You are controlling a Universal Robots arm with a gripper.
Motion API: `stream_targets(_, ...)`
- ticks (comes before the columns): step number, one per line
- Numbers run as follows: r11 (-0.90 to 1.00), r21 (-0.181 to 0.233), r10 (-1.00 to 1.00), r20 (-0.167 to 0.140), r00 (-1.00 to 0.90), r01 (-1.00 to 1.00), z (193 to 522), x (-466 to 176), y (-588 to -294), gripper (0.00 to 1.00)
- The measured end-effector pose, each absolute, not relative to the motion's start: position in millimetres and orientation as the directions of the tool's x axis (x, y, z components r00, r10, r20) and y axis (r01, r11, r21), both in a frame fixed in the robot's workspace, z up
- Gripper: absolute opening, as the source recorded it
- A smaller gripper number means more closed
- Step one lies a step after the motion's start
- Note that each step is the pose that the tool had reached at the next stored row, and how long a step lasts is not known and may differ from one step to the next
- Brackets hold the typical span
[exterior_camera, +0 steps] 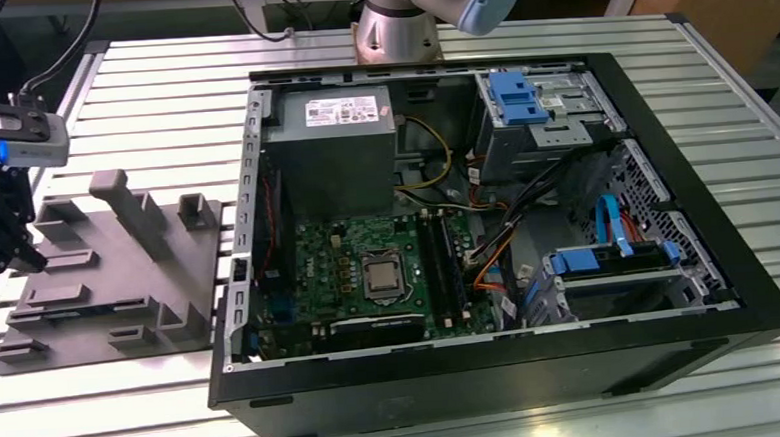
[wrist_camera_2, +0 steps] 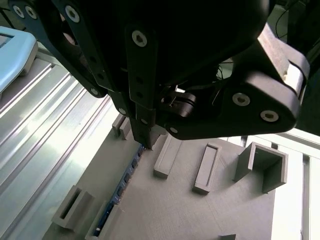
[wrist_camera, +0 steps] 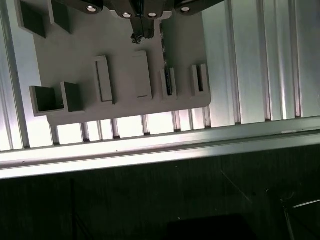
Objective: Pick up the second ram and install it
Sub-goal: 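Pick up the second ram and move it above second insertion slot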
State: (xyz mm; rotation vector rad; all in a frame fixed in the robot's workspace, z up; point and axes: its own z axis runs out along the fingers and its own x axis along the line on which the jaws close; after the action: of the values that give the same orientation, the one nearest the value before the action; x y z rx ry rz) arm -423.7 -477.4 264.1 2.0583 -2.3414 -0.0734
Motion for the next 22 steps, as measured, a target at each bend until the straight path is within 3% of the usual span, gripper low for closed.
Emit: stream_targets(22,0.091,0.051,-0.996,-0.013,-0.092,-0.995,255.2,-423.6,-482.6,0.11)
